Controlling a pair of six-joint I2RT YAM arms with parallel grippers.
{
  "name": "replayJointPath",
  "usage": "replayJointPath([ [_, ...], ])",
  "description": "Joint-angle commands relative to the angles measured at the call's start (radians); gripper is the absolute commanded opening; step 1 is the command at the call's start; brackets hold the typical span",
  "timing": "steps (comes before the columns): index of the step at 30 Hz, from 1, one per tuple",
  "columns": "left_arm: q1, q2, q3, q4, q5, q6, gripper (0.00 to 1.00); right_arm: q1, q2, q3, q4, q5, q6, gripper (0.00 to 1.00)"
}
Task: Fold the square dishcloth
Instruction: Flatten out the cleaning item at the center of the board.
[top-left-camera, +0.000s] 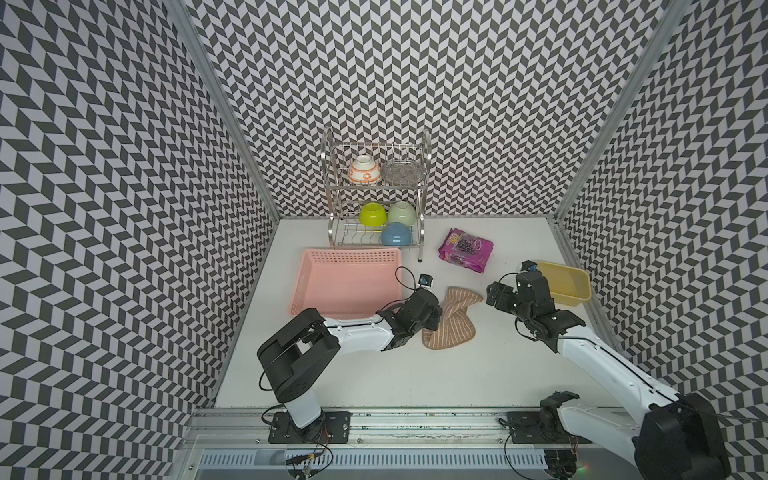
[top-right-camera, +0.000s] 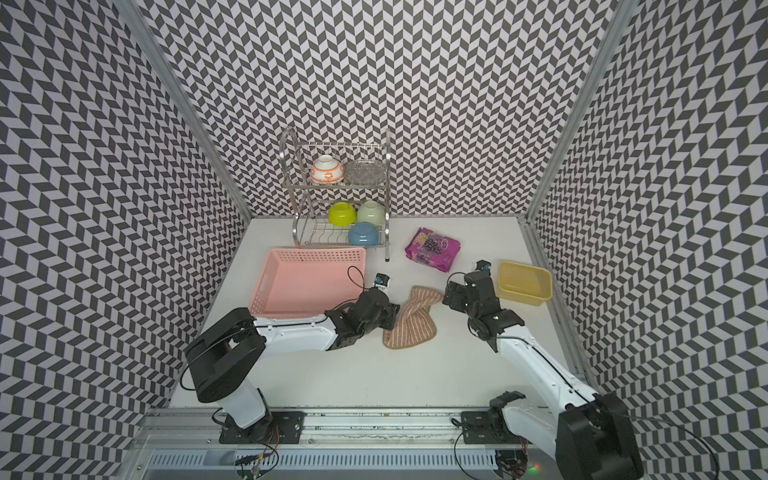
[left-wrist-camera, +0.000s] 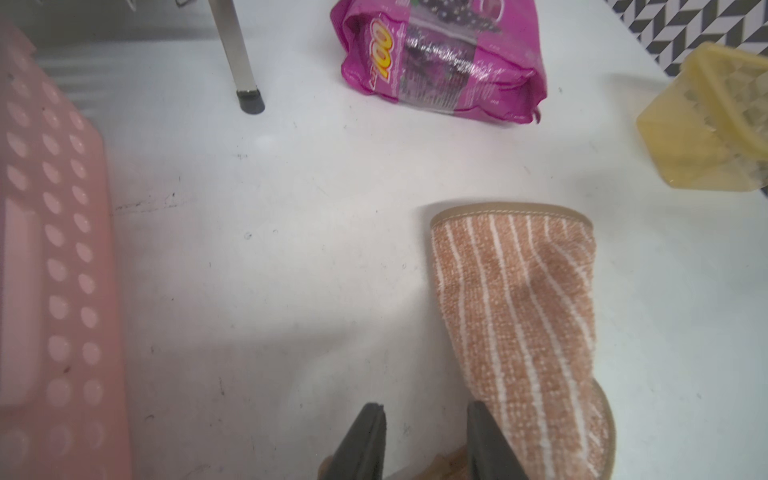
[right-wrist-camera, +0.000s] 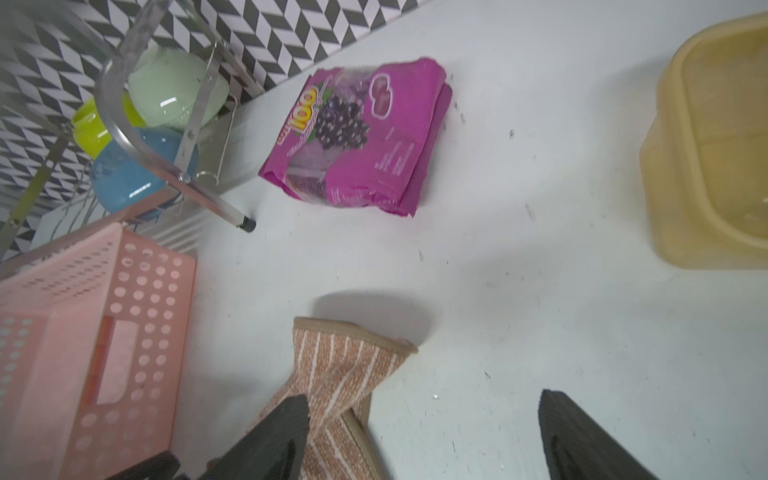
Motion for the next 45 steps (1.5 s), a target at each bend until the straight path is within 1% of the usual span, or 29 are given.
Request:
replayJointPath([
  [1,0.001,0.032,0.009,-0.067,-0.050,0.015,0.36,0.026,-0.025,-0.043,-0.009,-0.041,0.035,0.86],
  [5,0.005,0.057,0.023,-0.114,-0.077,0.024,0.36,0.067,-0.010,-0.071,0.001,-0.071,0.059,0.81],
  [10,0.011,0.068,0.009,-0.123,-0.049,0.021,0.35,0.113,0.034,-0.093,0.024,-0.108,0.064,0.74],
  [16,0.014,0.073,-0.025,-0.109,-0.003,0.005,0.28,0.172,0.099,-0.095,0.033,-0.114,0.064,0.65],
  [19,0.015,0.068,-0.041,-0.103,0.013,-0.006,0.22,0.196,0.117,-0.094,0.036,-0.111,0.063,0.62],
  [21,0.014,0.064,-0.053,-0.099,0.023,-0.013,0.21,0.208,0.129,-0.094,0.039,-0.111,0.063,0.59],
  [23,0.015,0.057,-0.059,-0.101,0.032,-0.016,0.24,0.217,0.146,-0.097,0.046,-0.110,0.062,0.57],
  [26,0.014,0.046,-0.059,-0.101,0.055,-0.019,0.33,0.226,0.178,-0.099,0.059,-0.104,0.065,0.57],
  [36,0.007,0.023,-0.073,-0.113,0.065,-0.041,0.38,0.263,0.273,-0.093,0.075,-0.078,0.077,0.50],
  [38,0.004,0.023,-0.081,-0.123,0.055,-0.042,0.38,0.274,0.281,-0.093,0.069,-0.067,0.084,0.46],
  [41,-0.005,0.026,-0.093,-0.134,0.041,-0.048,0.38,0.283,0.276,-0.095,0.055,-0.055,0.097,0.35],
  [45,-0.022,0.031,-0.116,-0.139,0.046,-0.062,0.38,0.285,0.249,-0.093,0.031,-0.032,0.113,0.26],
])
